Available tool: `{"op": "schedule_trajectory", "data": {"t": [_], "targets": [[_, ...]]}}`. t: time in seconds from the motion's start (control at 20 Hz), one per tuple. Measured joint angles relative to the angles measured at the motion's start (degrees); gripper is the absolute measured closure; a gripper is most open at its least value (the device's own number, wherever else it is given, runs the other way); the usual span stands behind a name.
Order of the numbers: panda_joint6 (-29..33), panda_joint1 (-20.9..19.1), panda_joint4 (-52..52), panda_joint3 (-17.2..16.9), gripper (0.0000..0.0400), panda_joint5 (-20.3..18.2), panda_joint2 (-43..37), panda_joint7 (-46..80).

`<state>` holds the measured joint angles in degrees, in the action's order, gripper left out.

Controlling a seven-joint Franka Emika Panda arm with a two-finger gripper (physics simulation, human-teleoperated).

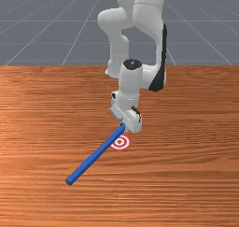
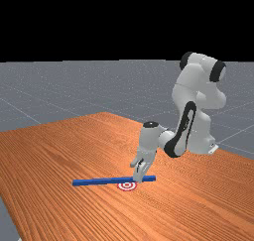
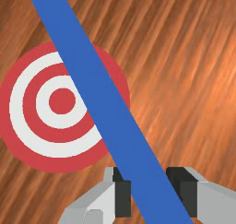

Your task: Pull the pivot to the target area

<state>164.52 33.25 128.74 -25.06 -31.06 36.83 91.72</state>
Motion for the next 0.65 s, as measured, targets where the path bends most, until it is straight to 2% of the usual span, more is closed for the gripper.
{"op": "schedule_trajectory", "data": {"t": [0.05,0.1,0.3,0.45,0.5,0.55,0.6,0.65], "targets": [[-1.5,1.6,0.8,-1.4,0.0260,0.2,-0.4,2.7],[-3.0,3.5,1.5,-3.5,0.0273,0.9,-1.8,5.3],[-8.1,10.0,2.1,-10.6,0.0276,3.0,-5.0,16.1],[-10.5,14.5,0.8,-12.9,0.0277,2.5,-4.0,25.5],[-10.1,14.3,0.1,-12.2,0.0278,1.1,-2.8,27.1],[-7.0,12.5,-0.5,-9.5,0.0285,0.0,-0.8,22.9],[-2.0,9.0,-0.6,-5.1,0.0295,-0.4,0.8,13.7],[2.2,5.3,-1.1,-1.1,0.0243,-0.4,1.6,6.3]]}}
